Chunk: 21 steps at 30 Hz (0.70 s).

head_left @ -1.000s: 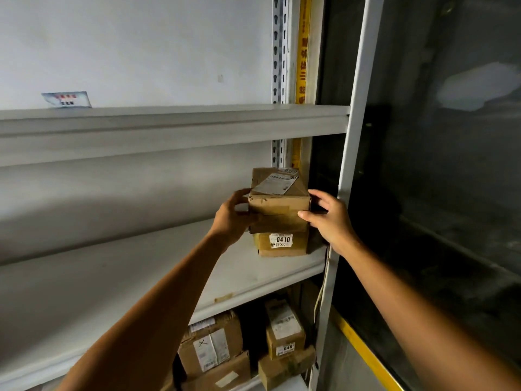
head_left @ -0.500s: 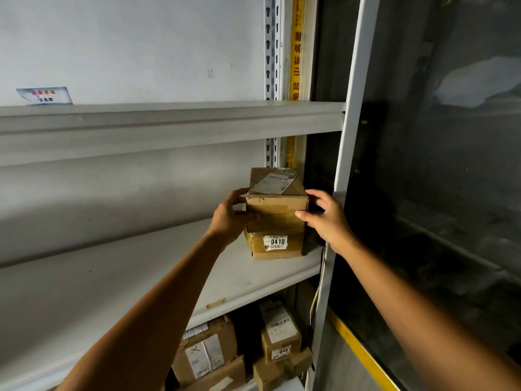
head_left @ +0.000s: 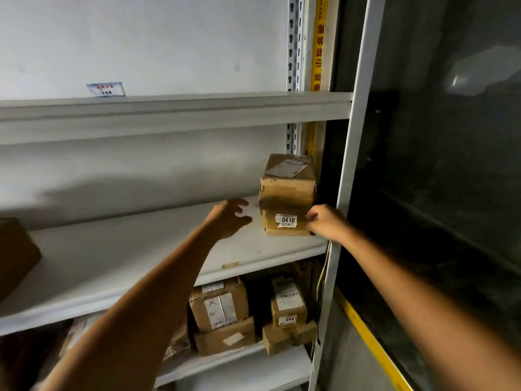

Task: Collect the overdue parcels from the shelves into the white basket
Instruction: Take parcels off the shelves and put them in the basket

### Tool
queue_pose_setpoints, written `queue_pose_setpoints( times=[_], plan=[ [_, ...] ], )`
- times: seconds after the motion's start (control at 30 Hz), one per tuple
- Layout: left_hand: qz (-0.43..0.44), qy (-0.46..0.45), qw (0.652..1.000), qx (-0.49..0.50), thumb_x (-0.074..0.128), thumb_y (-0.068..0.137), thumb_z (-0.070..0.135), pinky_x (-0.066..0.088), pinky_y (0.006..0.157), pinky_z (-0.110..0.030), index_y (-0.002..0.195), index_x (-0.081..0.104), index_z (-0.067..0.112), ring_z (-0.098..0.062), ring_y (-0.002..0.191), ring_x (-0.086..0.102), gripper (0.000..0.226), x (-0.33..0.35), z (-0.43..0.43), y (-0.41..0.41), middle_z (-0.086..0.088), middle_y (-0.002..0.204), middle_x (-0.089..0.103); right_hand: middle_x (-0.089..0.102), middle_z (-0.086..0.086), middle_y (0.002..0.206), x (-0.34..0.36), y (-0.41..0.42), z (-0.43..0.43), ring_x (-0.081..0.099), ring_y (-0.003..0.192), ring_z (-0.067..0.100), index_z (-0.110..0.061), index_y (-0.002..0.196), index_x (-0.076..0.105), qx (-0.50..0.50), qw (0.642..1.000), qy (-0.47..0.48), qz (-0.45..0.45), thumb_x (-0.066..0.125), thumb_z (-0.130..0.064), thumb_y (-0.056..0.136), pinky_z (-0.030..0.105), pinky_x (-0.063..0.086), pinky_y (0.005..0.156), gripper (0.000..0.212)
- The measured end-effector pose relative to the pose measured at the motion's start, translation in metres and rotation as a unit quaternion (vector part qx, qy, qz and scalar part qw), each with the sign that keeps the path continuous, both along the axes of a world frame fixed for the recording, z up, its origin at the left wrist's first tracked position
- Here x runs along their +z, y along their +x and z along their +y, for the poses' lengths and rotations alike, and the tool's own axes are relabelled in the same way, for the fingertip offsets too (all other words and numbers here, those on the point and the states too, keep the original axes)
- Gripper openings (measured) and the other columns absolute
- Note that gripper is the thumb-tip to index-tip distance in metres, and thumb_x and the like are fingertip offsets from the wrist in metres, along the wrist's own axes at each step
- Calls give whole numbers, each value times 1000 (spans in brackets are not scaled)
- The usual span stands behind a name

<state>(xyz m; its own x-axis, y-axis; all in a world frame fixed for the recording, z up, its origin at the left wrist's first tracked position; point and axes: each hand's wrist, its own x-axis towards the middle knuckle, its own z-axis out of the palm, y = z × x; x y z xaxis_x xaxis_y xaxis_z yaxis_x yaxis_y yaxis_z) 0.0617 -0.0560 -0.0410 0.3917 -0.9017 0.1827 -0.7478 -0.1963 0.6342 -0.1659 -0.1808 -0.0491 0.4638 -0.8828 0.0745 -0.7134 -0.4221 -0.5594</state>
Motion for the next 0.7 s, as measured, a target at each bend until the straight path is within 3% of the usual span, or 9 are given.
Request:
queue_pose_setpoints(
  times=[0.17,0.33,0.6,0.7],
  plan=[
    [-60,97,993,41,66,95,32,49,97,-31,141,51,21,-25,115,61,50,-2,72,22,-9,136,59,64,1,91,8,22,39,58,88,18,-16,96,64,103,994,21,37,68,-30,89,33,45,81,17],
    [-100,137,979,111,65,94,35,48,98,-33,141,51,24,-25,117,60,50,1,161,64,-6,137,60,59,4,129,12,76,89,57,116,24,-16,133,56,145,986,-5,82,69,-37,88,40,47,100,52],
    [-110,146,959,215,68,89,41,52,97,-39,137,55,29,-28,113,62,51,15,334,138,-6,133,62,60,7,131,27,181,204,59,112,24,-17,129,59,215,969,-50,107,70,-45,85,28,45,85,53],
    [-107,149,952,245,67,89,38,51,96,-37,136,57,26,-28,114,61,49,16,399,165,-5,132,62,57,7,136,29,223,252,55,120,25,-15,132,57,248,963,-35,103,71,-44,86,30,44,94,56]
  ],
)
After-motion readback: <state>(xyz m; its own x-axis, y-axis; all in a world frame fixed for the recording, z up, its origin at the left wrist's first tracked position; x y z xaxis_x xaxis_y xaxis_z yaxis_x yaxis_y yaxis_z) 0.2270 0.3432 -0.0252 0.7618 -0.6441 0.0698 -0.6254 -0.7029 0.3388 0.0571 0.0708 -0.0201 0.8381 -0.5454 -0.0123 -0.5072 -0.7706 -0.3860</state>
